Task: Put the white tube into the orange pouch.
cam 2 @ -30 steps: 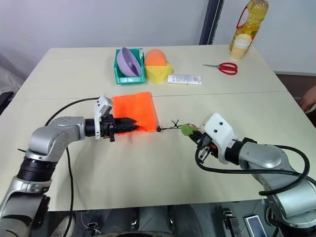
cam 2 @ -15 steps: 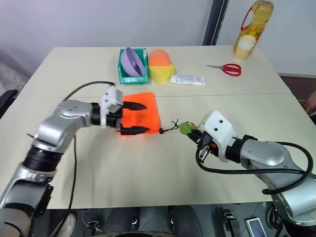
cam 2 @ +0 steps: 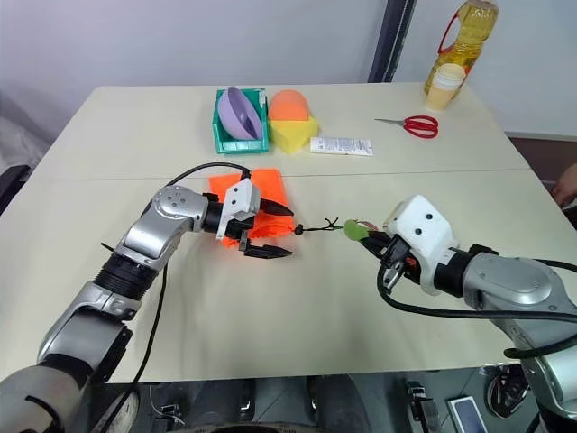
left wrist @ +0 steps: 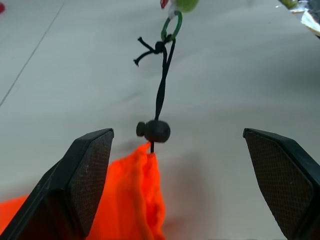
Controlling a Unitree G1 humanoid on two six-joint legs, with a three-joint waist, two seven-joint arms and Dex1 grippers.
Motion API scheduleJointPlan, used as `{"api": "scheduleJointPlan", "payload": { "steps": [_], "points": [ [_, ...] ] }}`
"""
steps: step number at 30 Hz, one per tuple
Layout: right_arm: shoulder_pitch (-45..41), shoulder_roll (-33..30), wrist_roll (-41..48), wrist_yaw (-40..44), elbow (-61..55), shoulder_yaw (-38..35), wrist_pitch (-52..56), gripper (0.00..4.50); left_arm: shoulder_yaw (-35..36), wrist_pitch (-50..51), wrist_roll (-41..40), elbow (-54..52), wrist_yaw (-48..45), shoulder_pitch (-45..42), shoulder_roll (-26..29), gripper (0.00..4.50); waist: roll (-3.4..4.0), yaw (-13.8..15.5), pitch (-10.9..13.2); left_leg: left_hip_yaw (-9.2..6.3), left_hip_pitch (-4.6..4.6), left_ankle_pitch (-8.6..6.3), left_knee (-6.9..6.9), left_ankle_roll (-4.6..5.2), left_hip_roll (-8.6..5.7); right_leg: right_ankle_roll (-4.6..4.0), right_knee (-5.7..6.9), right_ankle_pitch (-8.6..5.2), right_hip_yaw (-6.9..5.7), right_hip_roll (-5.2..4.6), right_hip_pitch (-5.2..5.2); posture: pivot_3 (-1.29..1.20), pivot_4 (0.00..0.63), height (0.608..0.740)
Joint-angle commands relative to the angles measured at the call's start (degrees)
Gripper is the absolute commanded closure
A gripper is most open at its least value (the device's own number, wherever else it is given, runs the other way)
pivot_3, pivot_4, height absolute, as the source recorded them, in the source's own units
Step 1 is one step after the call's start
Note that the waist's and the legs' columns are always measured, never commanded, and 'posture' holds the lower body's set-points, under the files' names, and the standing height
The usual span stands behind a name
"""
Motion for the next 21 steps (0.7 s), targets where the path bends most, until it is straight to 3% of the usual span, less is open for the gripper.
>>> {"api": "scheduleJointPlan", "payload": {
  "steps": [1, 2, 5, 7, 21],
  "points": [
    [-0.07, -0.45, 0.74, -1.19, -2.53, -0.96, -0.94, 4.50, 1.71, -1.65, -0.90, 0.45, -1.90, -1.92, -0.46, 0.07, 0.00, -0.02, 0.00, 0.00, 0.01, 0.00, 0.00, 0.00, 0.00, 0.00, 0.00, 0.00, 0.00, 0.01, 0.00, 0.00, 0.150, 0.726],
    [-0.27, -0.29, 0.94, -1.50, -2.62, -0.70, -0.94, 4.50, 1.62, -2.72, -0.56, 1.30, -2.57, -2.42, -0.56, 0.07, 0.00, -0.01, 0.00, -0.01, 0.01, 0.00, 0.00, 0.00, 0.00, 0.00, 0.01, 0.00, 0.00, 0.01, 0.00, 0.00, 0.150, 0.726],
    [-0.60, 0.11, 1.27, -2.29, -2.89, -0.03, -0.99, 4.50, 0.78, -6.26, 1.53, 4.93, -3.51, -4.32, -0.99, 0.85, 0.00, 0.03, 0.00, -0.01, 0.01, 0.00, 0.00, 0.00, 0.00, 0.00, 0.01, 0.00, 0.00, 0.01, 0.00, 0.00, 0.150, 0.726],
    [-0.74, 0.32, 1.44, -2.74, -3.10, 0.38, -1.03, 4.50, 0.43, -7.21, 2.18, 7.02, -3.66, -5.51, -1.76, 1.81, 0.00, 0.07, 0.00, -0.01, 0.01, 0.00, 0.01, 0.00, 0.00, 0.00, 0.01, 0.00, 0.00, 0.01, 0.00, 0.00, 0.150, 0.726],
    [-1.74, 0.53, 2.59, -5.55, -3.55, 2.16, -1.43, 4.50, -0.78, -17.27, 8.24, 19.42, -5.21, -10.87, -6.44, 1.81, 0.00, 0.03, 0.00, 0.00, -0.01, 0.00, 0.00, 0.00, -0.02, 0.00, 0.01, 0.00, -0.01, 0.00, 0.00, 0.00, 0.150, 0.726]
  ]
}}
